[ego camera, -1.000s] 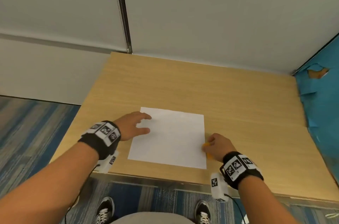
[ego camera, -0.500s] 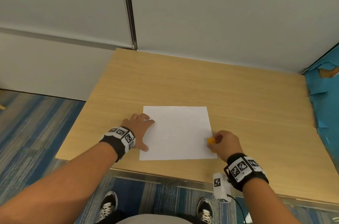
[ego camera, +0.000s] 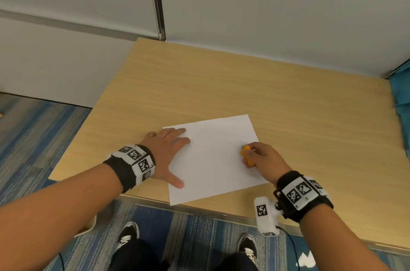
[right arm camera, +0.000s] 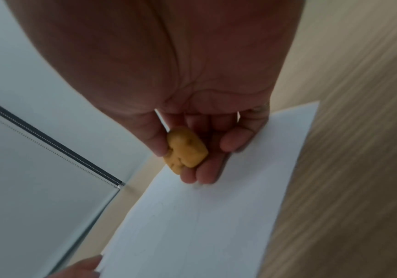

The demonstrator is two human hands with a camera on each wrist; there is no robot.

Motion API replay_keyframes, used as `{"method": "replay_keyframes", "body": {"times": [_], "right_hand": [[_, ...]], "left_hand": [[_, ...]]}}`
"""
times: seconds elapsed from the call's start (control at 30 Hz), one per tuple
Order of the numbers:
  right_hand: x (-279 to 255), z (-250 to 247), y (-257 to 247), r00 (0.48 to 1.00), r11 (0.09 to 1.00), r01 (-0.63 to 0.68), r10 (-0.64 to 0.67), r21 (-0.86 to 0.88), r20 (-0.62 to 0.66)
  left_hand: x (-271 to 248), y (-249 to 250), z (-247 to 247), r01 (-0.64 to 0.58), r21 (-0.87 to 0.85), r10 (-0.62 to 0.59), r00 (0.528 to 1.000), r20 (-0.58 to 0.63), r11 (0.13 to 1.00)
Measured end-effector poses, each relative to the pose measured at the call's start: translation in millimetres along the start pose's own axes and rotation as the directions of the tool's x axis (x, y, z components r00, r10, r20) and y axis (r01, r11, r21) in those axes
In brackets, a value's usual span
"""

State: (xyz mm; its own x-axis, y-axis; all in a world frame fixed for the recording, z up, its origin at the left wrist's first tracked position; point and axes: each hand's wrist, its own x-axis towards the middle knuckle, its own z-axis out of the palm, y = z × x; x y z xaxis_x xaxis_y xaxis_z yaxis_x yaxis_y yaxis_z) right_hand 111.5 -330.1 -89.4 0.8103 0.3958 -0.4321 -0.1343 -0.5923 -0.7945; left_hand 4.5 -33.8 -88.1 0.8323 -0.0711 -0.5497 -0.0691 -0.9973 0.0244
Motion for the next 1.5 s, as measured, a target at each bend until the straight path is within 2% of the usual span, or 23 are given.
{"method": "replay_keyframes", "body": {"times": [0.07, 0.17, 0.43, 0.6, 0.73, 0.83, 0.97, 1.03, 1.13, 1.2, 1.37, 1.5], "right_hand": [[1.9, -0.7, 1.5, 1.0, 0.998, -0.028, 0.027, 0.062, 0.011], [1.0, 0.1, 6.5, 1.0, 0.995, -0.006, 0.006, 0.1, -0.003], [-18.4, 11.5, 1.2, 0.977, 0.979, 0.201, -0.202, -0.029, -0.068], [-32.8, 45.7, -24.1, 0.987, 0.983, 0.158, -0.16, 0.098, 0.009], [-21.0, 70.7, -38.8, 0.967, 0.965, 0.253, -0.249, -0.062, 0.059], [-8.8, 80.7, -42.8, 0.963, 0.955, 0.26, -0.245, -0.141, 0.117], [1.5, 90.9, -39.4, 0.963, 0.954, 0.245, -0.219, -0.172, 0.156], [4.9, 94.9, -40.1, 0.957, 0.917, 0.287, -0.26, -0.276, 0.132], [2.4, 100.5, -46.2, 0.929, 0.793, 0.356, -0.355, -0.495, 0.1], [2.4, 106.8, -52.3, 0.905, 0.743, 0.406, -0.406, -0.532, 0.124], [12.0, 122.4, -67.6, 0.882, 0.631, 0.461, -0.401, -0.623, 0.247], [20.3, 117.6, -78.3, 0.873, 0.437, 0.44, -0.414, -0.784, 0.259]], "left_hand": [[0.6, -1.0, -2.1, -0.003, 0.013, 0.003, 1.0, -0.007, 1.0], [6.1, -11.7, -4.5, -0.035, 0.131, 0.038, 0.999, -0.019, 0.991], [7.9, -0.9, 3.7, -0.024, 0.284, 0.033, 0.999, -0.028, 0.958], [-5.3, 13.6, 3.6, -0.039, 0.221, 0.054, 0.997, -0.062, 0.975], [-3.8, 14.4, -1.6, -0.04, 0.264, 0.062, 0.995, -0.074, 0.964], [-2.3, 11.9, -6.2, -0.027, 0.296, 0.056, 0.995, -0.089, 0.955], [3.4, 3.5, 3.5, 0.009, 0.189, -0.006, 1.0, -0.017, 0.982], [6.3, 0.4, 8.6, 0.017, 0.126, -0.017, 1.0, -0.005, 0.992], [8.6, 1.7, 12.0, 0.016, 0.11, -0.015, 1.0, -0.01, 0.994], [10.2, 0.1, 13.0, 0.009, 0.108, -0.007, 1.0, -0.024, 0.994], [13.8, -4.0, 13.1, 0.01, 0.1, -0.01, 1.0, -0.003, 0.995], [16.6, -6.7, 15.1, 0.028, 0.095, -0.027, 1.0, -0.007, 0.995]]}}
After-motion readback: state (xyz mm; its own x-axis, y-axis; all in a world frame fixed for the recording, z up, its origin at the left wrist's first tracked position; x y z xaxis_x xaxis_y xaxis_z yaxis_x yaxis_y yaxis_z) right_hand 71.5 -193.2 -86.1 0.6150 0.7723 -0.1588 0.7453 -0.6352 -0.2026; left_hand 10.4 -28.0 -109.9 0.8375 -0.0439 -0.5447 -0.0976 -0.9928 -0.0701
